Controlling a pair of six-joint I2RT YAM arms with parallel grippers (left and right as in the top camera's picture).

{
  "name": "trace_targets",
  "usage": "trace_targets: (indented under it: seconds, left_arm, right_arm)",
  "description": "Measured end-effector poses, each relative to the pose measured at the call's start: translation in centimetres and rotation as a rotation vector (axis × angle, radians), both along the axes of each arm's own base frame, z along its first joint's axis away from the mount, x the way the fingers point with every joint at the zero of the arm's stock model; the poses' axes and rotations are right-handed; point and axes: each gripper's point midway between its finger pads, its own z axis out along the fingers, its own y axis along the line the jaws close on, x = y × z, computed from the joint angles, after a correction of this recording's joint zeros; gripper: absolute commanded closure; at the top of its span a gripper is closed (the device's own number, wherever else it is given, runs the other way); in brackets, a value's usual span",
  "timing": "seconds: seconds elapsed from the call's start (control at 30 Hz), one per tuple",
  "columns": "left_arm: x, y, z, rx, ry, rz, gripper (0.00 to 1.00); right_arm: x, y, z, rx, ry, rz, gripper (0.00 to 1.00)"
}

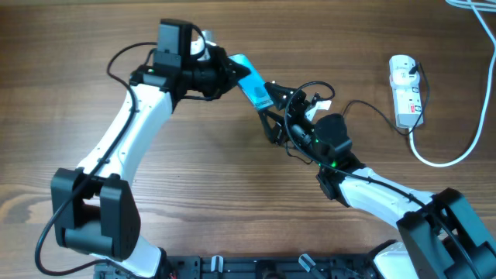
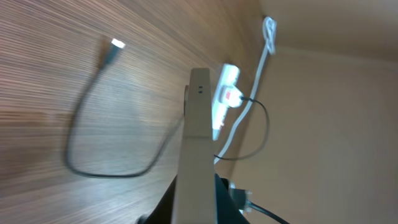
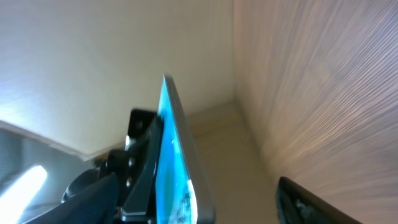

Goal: Plug charger to phone and switch on socket
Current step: 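Hand the phone back from right gripper to left gripper, then reach right gripper to the black cable's USB-C end and grasp it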

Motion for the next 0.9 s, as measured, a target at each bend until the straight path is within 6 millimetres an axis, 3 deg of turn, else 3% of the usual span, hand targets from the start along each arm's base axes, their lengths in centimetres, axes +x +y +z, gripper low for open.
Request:
trace_targets:
  seconds: [0.03,0.2,0.33,0.47,0.5,0.6,0.67,0.73,0.77,0.9]
  left_arm:
    - [0.1,1.1,-0.5,0.023,0.007,0.015,0.96]
    - [0.2,5.1,-2.0,0.103,0.017,0.038,0.96]
    - [-1.5,8.1,-3.6,0.183,0.038,-0.017,0.96]
    - [-1.8,10.6,-4.1,0.220,0.020,-0.028,0.96]
    - [-1.7,11.6,-4.2,0.228,0.015,-0.016,0.96]
    - [-1.9,12.5,-4.4,0.235,0.031,-0.005,0.96]
    - [-1.9,12.7,-4.4,0.239,0.029,-0.006,0.96]
    - [-2.0,12.7,-4.5,0.243,0.025,-0.014,0.96]
    - [-2.0,12.7,-4.5,0.244,0.024,-0.015,0.96]
    - [-2.1,12.7,-4.5,0.243,0.026,-0.015,0.96]
  right_arm:
    - [0.1,-0.3,-0.6,-0.042,-0.004,-0.014,0.00]
    - [-0.1,-0.8,-3.2,-0.259,-0.048,0.005,0.00]
    - [-1.4,-0.5,-6.0,-0.444,-0.069,0.121,0.00]
    - [-3.1,-0.1,-8.0,-0.558,-0.086,0.251,0.01]
    - [-4.2,-0.1,-9.5,-0.630,-0.025,0.329,0.00]
    - [-5.2,-0.8,-10.4,-0.788,0.088,0.449,0.00]
    - [-4.3,-0.8,-8.0,-0.885,0.071,0.494,0.00]
    - [-2.4,-0.7,-3.3,-0.992,-0.026,0.505,0.01]
    - [-2.1,-1.0,-1.9,-1.039,-0.047,0.514,0.00]
    - [-1.1,-1.9,2.2,-1.131,-0.099,0.537,0.00]
